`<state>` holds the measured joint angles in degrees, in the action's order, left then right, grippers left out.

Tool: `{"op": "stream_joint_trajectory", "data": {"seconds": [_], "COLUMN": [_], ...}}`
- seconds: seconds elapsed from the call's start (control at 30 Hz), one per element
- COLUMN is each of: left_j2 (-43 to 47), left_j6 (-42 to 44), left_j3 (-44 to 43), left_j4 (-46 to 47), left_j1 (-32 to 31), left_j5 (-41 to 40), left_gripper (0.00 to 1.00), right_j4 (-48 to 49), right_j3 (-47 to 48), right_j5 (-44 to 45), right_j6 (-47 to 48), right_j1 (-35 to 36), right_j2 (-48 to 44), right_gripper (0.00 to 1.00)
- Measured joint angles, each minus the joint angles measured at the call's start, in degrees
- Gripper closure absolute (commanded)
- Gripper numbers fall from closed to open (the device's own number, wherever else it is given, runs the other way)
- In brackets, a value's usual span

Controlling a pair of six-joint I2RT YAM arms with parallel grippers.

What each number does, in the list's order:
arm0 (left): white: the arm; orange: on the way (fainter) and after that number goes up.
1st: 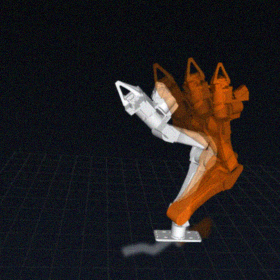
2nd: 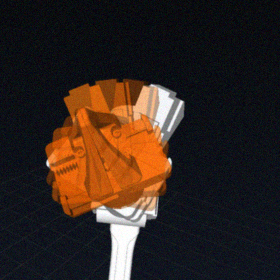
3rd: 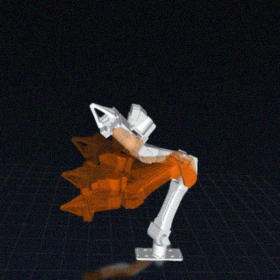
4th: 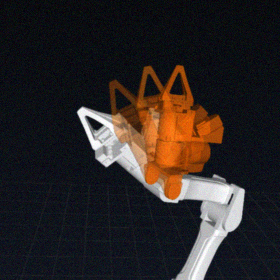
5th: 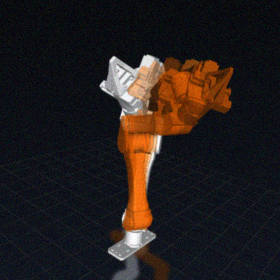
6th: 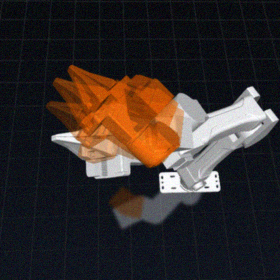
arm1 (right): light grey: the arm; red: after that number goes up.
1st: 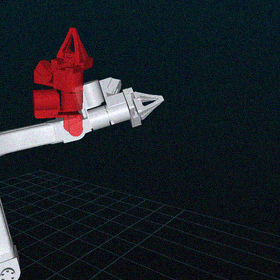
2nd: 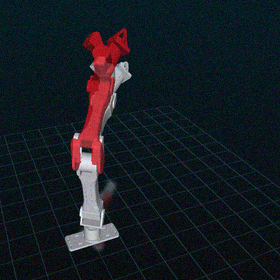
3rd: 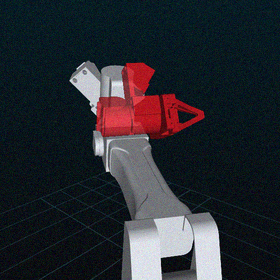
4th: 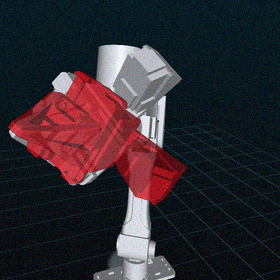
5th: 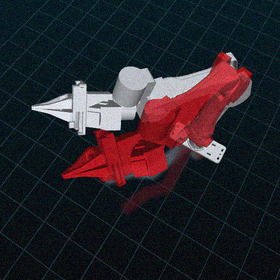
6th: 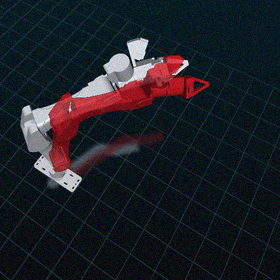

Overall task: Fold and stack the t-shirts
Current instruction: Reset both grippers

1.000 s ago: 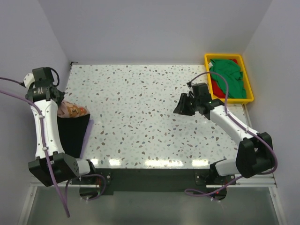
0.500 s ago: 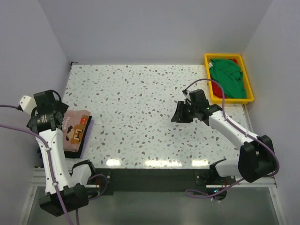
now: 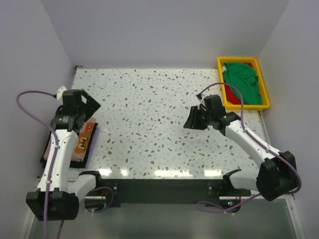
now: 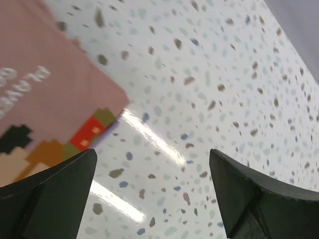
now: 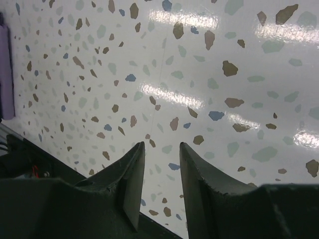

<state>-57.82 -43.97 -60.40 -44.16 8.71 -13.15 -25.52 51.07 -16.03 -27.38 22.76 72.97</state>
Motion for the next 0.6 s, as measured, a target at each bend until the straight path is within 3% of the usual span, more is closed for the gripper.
{"op": "stream_joint_trajectory", "data": {"seconds": [0.17,0.33,0.47,0.6], "left_j2": [-6.32,-11.93,-16.44,-17.03], "left_j6": [-1.99,-2.49,-1.31,1.22], "left_j3": [4.52,8.79,9.16,11.85], "left_j4": [9.84,18.91,25.4,31.54], "left_j1": [-20.59,-35.95,-44.52,-47.06], "left_j5": [-0.24,-0.24,1.29,5.68], "left_gripper": [0.0,0.0,0.0,0.0], "right_j4": [-0.81,-0.55,-0.28,0.28], "right_j3": [0.59,1.03,1.95,2.32], "right_j5": [1.92,4.7,6.54,8.17], "right_j6": [0.07,0.0,0.0,0.0], "right_j1": [0.0,0.0,0.0,0.0], "right_j2": [-1.49,-3.82,-5.05,-5.86], "right_gripper": [0.6,0.58,0.58,0.56]}}
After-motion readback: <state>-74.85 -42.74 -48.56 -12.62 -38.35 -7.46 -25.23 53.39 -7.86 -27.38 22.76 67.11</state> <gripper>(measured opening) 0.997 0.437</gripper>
